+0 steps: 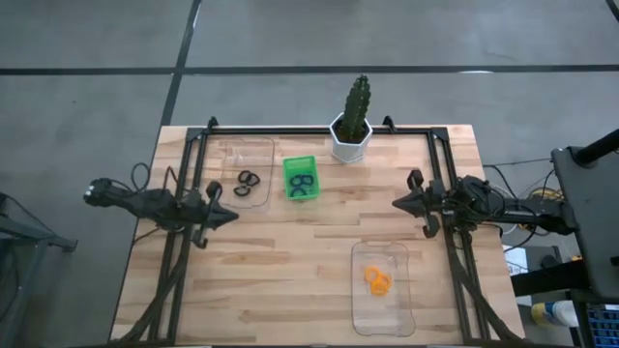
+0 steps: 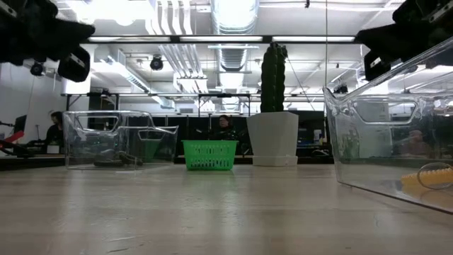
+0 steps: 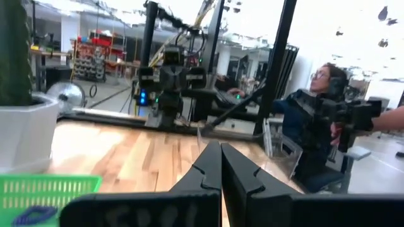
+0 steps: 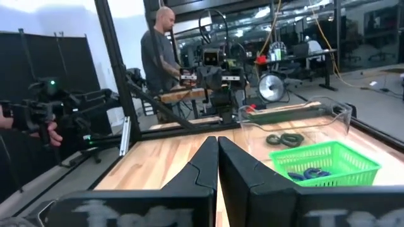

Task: Sort spring keychains
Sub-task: Return to Home Position

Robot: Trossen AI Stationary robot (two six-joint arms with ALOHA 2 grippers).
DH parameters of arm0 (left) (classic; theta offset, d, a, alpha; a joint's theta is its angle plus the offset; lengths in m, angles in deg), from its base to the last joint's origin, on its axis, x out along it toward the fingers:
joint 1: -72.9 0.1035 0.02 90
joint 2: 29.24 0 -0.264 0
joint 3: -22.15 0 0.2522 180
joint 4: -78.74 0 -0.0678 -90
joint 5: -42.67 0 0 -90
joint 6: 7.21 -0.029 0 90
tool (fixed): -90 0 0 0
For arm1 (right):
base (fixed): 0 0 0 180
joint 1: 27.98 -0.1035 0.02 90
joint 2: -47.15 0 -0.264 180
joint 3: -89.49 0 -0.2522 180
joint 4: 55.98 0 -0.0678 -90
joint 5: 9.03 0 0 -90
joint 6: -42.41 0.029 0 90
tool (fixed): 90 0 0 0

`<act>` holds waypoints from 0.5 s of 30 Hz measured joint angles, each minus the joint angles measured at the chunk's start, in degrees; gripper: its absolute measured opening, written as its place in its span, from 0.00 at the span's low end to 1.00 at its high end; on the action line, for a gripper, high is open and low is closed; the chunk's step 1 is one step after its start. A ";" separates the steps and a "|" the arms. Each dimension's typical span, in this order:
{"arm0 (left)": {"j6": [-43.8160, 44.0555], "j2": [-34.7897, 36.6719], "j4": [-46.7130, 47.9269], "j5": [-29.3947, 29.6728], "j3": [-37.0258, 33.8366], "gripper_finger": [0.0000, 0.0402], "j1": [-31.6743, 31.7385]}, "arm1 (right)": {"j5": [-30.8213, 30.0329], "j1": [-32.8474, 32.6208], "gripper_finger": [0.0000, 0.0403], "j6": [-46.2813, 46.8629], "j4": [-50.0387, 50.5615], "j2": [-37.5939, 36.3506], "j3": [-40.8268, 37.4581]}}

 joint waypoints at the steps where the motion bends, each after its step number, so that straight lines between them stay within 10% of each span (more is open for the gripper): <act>1: 0.16 0.03 -0.25 0.01 -0.76 0.00 0.00 | 0.36 0.02 0.02 0.05 -0.02 -0.59 -0.74; 15: 4.44 -0.11 0.99 0.05 -2.19 0.00 0.00 | 0.87 0.02 0.02 5.00 2.64 -2.56 -3.41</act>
